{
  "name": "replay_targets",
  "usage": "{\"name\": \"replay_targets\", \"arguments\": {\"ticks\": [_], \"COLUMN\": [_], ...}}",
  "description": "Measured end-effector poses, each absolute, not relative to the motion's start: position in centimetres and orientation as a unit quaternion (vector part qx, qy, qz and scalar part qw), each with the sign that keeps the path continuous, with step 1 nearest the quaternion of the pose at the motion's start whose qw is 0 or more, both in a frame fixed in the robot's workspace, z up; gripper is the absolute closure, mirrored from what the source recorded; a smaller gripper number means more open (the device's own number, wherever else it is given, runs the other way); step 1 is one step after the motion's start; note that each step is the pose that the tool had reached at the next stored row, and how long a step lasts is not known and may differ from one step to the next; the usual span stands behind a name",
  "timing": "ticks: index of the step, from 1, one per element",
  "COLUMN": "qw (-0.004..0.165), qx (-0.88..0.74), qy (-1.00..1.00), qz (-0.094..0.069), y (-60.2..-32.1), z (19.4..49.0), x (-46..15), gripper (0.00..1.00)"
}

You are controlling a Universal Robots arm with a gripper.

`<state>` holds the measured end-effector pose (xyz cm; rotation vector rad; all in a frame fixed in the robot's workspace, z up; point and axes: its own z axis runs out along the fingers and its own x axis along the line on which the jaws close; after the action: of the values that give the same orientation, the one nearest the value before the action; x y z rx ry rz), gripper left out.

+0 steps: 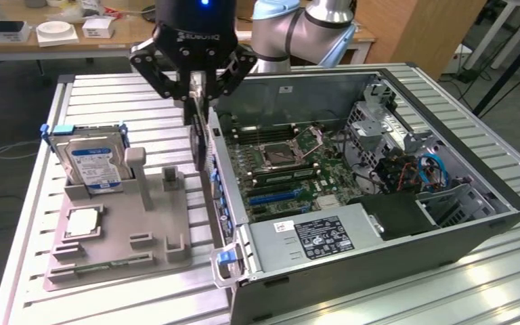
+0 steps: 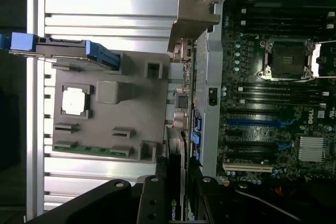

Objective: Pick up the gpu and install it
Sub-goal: 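Pick up the gpu and move the gpu toward the slot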

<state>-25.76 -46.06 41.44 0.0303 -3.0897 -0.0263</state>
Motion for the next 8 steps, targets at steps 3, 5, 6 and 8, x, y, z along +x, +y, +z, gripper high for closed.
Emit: {"name": "replay_targets", "arguments": {"ticks": [3, 5, 6, 8], "qw": [0.026, 0.026, 0.026, 0.026], "qx": [0.01, 0.011, 0.012, 0.013], "qy": [-1.0, -1.0, -1.0, -1.0], "qz": [-0.009, -0.008, -0.008, -0.008], "y": [-46.1, -46.1, -46.1, -46.1], "z": [41.4, 41.4, 41.4, 41.4], "x": [-24.8, -24.2, -23.9, -23.1], "gripper": [0.74, 0.74, 0.74, 0.74]}}
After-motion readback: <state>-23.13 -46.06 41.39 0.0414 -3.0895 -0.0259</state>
